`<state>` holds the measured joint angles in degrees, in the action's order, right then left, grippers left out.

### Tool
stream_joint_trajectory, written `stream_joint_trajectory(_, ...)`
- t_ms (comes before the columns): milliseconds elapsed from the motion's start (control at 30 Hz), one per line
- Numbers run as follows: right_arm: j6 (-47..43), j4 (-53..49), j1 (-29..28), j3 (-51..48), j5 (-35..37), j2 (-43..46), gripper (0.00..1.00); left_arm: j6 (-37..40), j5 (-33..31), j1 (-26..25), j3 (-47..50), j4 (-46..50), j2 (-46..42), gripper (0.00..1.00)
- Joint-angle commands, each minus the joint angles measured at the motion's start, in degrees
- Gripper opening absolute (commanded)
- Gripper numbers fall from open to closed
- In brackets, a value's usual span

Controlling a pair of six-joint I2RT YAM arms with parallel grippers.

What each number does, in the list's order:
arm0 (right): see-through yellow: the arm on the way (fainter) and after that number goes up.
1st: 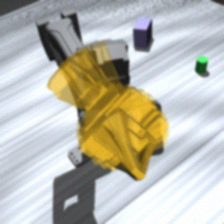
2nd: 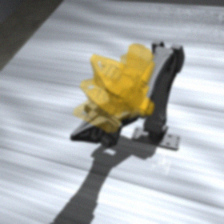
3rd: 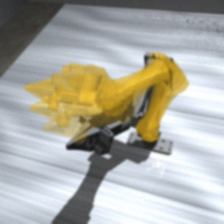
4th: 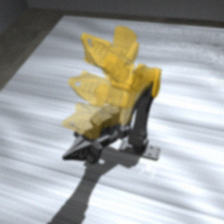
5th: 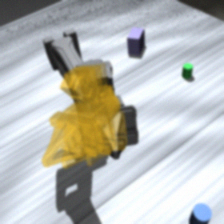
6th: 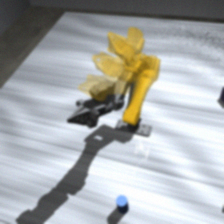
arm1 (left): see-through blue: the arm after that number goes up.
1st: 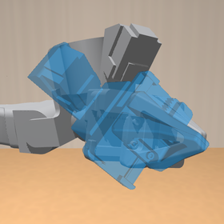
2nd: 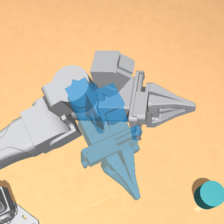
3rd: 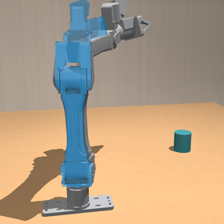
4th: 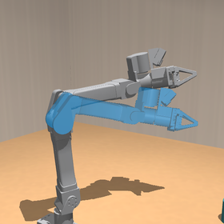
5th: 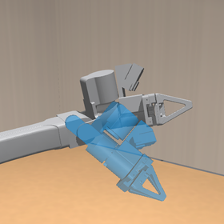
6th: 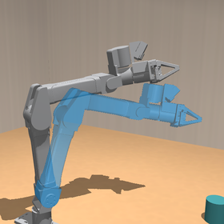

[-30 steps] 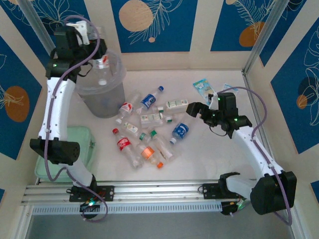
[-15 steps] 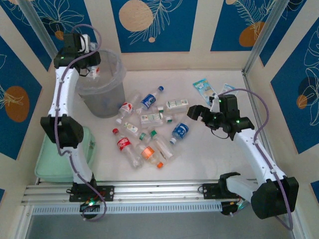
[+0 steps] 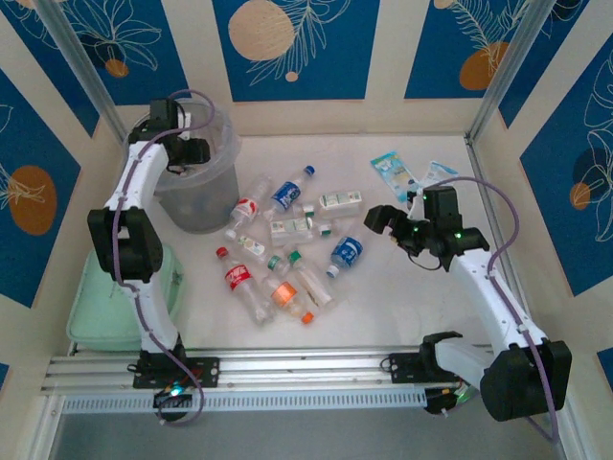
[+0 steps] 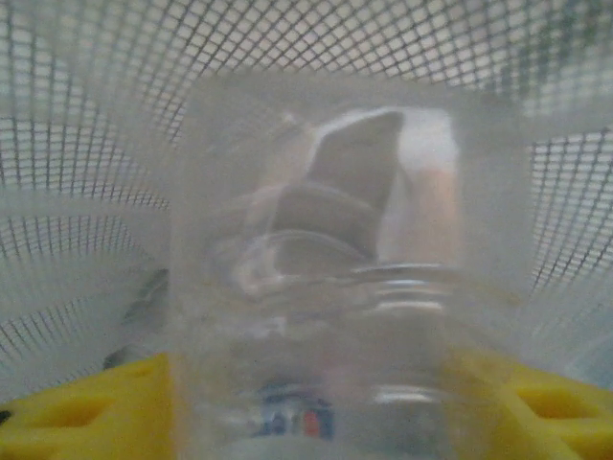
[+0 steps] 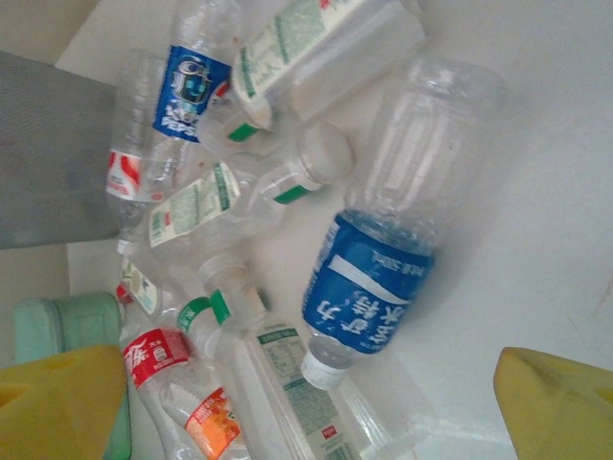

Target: Put the plastic bottles in the bin

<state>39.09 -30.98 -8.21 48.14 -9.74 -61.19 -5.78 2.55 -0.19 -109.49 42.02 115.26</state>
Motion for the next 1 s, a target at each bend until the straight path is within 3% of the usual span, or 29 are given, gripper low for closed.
stream_joint_trajectory(0,3.9,-2.3,1.9,-2.7,1.5,0.5,0.98,0.5,1.5,-0.3,-0.4,-1.4,-1.3,0.81)
stream_joint_trajectory(167,6.2,-2.3,3.2,-4.7,0.6,1.4,0.97,0.9,2.3,-0.3,-2.5,-0.7,-1.6,1.00)
stream_joint_trajectory(300,7.0,-3.0,0.8,-4.2,0.9,0.1,0.95,1.6,2.1,-0.3,-4.8,0.7,-2.7,1.00)
stream_joint_trajectory(533,10.8,-1.0,-8.6,-3.4,1.5,-6.6,0.89,3.9,1.4,-0.3,-9.0,3.0,-9.5,1.00)
stream_joint_trajectory(667,12.7,2.2,-12.1,-2.9,1.8,-10.7,0.92,4.4,1.0,-0.3,-9.9,4.7,-15.1,1.00)
stream_joint_trajectory(733,12.8,3.8,-12.6,-2.4,0.5,-13.3,0.94,3.1,3.4,-0.3,-7.3,2.7,-19.2,1.00)
stream_joint_trajectory(867,12.8,5.9,-14.1,-1.4,0.5,-18.8,0.97,-5.3,14.2,-1.8,2.0,-5.1,-27.8,1.00)
stream_joint_trajectory(967,13.4,8.3,-15.1,-0.8,1.1,-22.1,0.97,-5.2,12.6,-8.3,3.1,-2.0,-30.5,1.00)
